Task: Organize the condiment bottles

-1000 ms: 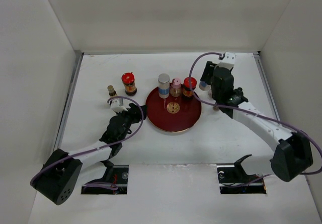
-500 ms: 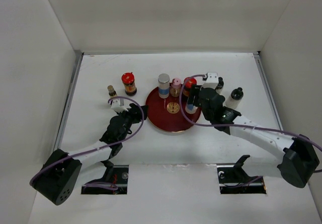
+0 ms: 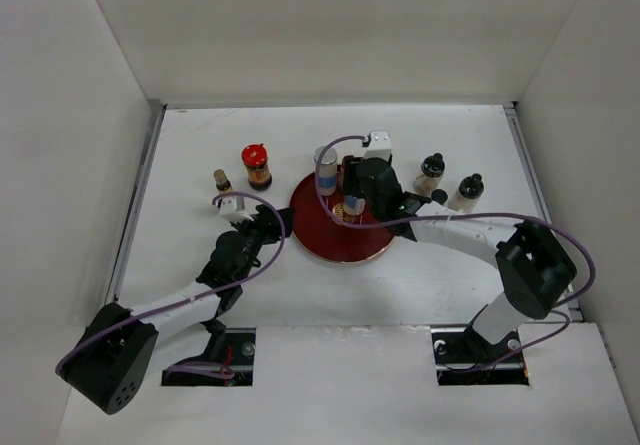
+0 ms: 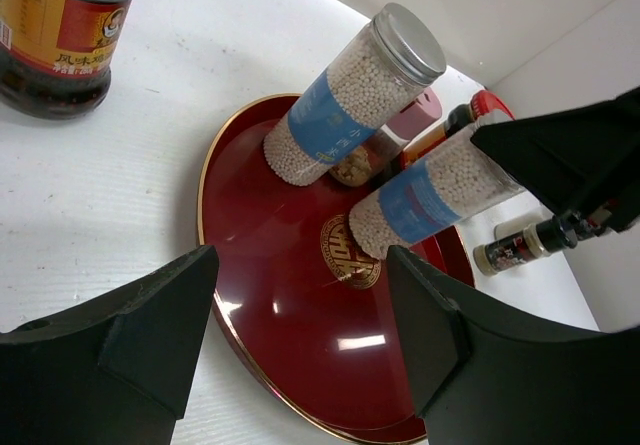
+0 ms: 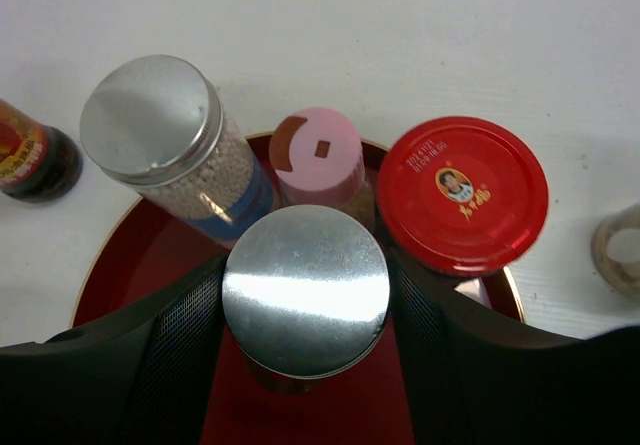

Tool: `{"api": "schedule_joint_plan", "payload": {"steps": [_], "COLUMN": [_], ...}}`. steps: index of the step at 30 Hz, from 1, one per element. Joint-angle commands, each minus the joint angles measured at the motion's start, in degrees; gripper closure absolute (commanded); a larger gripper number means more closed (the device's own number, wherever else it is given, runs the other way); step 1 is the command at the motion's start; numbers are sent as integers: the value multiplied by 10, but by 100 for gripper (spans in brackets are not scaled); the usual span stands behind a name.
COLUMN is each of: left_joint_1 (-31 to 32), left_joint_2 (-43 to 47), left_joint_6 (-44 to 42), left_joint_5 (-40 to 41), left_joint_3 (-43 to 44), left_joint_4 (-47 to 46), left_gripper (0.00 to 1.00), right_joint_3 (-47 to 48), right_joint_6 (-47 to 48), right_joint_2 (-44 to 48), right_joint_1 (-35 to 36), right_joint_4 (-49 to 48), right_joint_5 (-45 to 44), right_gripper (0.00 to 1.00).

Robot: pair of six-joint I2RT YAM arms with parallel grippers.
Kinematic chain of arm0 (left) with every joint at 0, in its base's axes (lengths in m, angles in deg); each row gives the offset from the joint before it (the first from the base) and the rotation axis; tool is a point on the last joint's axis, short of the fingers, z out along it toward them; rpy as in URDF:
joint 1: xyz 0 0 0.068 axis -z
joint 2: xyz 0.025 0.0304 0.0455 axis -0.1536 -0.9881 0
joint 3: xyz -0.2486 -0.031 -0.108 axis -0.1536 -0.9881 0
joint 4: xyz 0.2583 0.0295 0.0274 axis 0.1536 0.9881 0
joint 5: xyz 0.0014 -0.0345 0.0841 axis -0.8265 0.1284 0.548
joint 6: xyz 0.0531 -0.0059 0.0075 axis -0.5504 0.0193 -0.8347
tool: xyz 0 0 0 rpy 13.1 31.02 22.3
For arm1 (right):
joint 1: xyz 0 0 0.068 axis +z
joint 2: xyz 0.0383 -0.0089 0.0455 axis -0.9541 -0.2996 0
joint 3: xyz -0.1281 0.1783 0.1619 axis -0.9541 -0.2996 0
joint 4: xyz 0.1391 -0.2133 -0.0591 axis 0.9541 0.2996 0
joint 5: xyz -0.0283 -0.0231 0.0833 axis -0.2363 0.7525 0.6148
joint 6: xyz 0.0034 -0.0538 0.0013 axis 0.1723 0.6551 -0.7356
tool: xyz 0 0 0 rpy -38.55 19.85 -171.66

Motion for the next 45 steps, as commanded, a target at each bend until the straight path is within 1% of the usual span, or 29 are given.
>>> {"api": "schedule_joint_plan", "payload": {"steps": [1, 7, 9, 11, 15, 18, 20, 21, 22, 23, 25, 26, 27, 28, 30, 31, 32, 33, 34, 37, 41, 45], "left_joint_1": [0, -2, -2, -2, -2, -2, -2, -2, -2, -2, 1, 2, 3, 2, 3, 3, 3, 5, 6, 8, 8, 7], "left_joint_2": [11, 8, 5, 2, -3, -3, -3, -5, -5, -5, 2, 4, 7, 8, 5, 3, 0, -1, -2, -1, -1, 0], "left_joint_6": [1, 0, 0, 0, 0, 0, -2, -3, -3, -3, -3, -3, -3, -3, -3, -2, 0, 0, 0, -2, -1, 0], "left_joint_5": [-4, -3, -4, -4, -4, -4, -3, -3, -3, -4, -1, 0, 0, 0, 1, 1, 0, -1, -1, 1, 1, 1], "left_joint_3": [16, 16, 16, 17, 17, 17, 18, 18, 18, 18, 18, 18, 17, 17, 17, 17, 17, 17, 17, 17, 17, 15], "left_joint_4": [-27, -27, -27, -28, -30, -29, -30, -30, -31, -31, -29, -27, -27, -27, -28, -30, -31, -33, -34, -35, -35, -35], "left_gripper": [33, 33, 32, 32, 32, 32, 32, 32, 32, 32, 32, 32, 32, 32, 32, 32, 32, 32, 32, 32, 32, 32], "right_joint_3": [51, 58, 60, 55, 48, 33, 12, -2, -20, -39, -80, -99, -115, -126, -151, -161, -172, -185, -191, -202, -183, -168], "right_joint_6": [16, 12, 15, 14, 14, 12, 8, 5, 5, 5, 0, -10, -25, -37, -69, -79, -85, -87, -87, -92, -96, -100], "right_joint_2": [-13, -41, -46, -46, -19, 34, 83, 109, 137, 165, 217, 239, 256, 268, 287, 293, 298, 302, 303, 288, 237, 201], "right_joint_1": [5, 7, 8, 11, 17, 18, 18, 13, 6, -5, -33, -50, -68, -82, -121, -137, -151, -163, -170, -192, -195, -192], "right_joint_4": [-86, -99, -96, -101, -96, -94, -94, -94, -94, -92, -73, -52, -24, -1, 58, 81, 95, 103, 108, 120, 139, 141], "right_joint_5": [-2, -1, -3, -5, -3, 3, 18, 19, 18, 16, 0, -12, -21, -23, -18, -14, -13, -18, -22, -45, -51, -51], "right_gripper": [50, 48, 41, 30, 19, 12, 11, 12, 18, 29, 55, 63, 66, 66, 63, 59, 53, 43, 38, 26, 18, 18]}}
